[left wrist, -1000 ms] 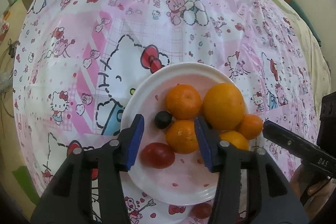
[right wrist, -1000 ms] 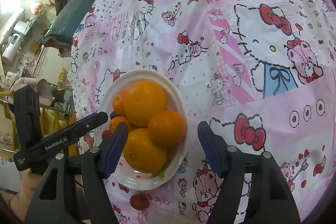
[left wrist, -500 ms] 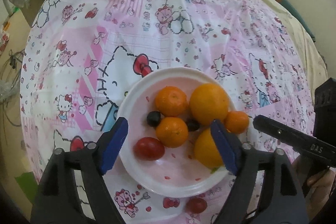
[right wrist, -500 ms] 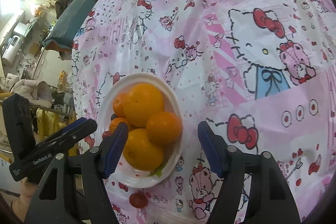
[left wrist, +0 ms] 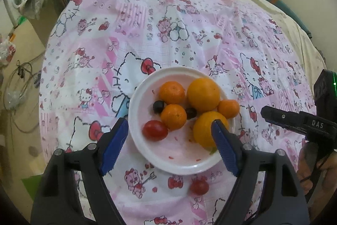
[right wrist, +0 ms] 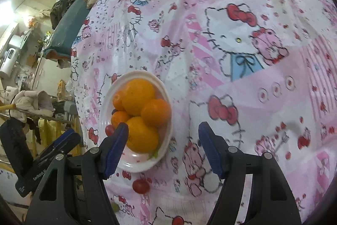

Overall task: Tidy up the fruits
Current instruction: 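Move the right gripper toward a red cherry tomato while the left moves toward a green grape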

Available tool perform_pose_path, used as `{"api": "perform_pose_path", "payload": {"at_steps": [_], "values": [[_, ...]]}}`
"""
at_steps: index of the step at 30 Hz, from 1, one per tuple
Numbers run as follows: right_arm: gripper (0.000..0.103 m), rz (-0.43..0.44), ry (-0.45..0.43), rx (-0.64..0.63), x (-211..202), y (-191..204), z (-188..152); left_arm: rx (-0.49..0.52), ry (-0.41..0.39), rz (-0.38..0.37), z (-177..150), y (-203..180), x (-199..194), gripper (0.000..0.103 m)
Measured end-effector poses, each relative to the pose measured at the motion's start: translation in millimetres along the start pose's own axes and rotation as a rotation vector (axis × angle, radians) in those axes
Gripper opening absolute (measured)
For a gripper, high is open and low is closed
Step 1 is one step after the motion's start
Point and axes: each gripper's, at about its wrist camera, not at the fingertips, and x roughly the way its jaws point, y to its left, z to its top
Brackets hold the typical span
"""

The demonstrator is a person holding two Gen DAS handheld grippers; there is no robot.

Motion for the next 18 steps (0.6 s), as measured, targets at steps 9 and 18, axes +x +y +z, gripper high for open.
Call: {"api": "perform_pose_path", "payload": {"at_steps": [9, 18], "values": [[0.072, -0.003, -0.017, -0.021, -19.2, 7.7, -24.1, 0.024, -0.03, 0.063, -26.4, 3.3, -19.8, 0.078], [0.075, 0.008, 0.006, -0.018, -22.6, 11.5, -58.7, 0.005, -0.031, 0.112, -54.0, 10.0, -39.7, 0.078]]}}
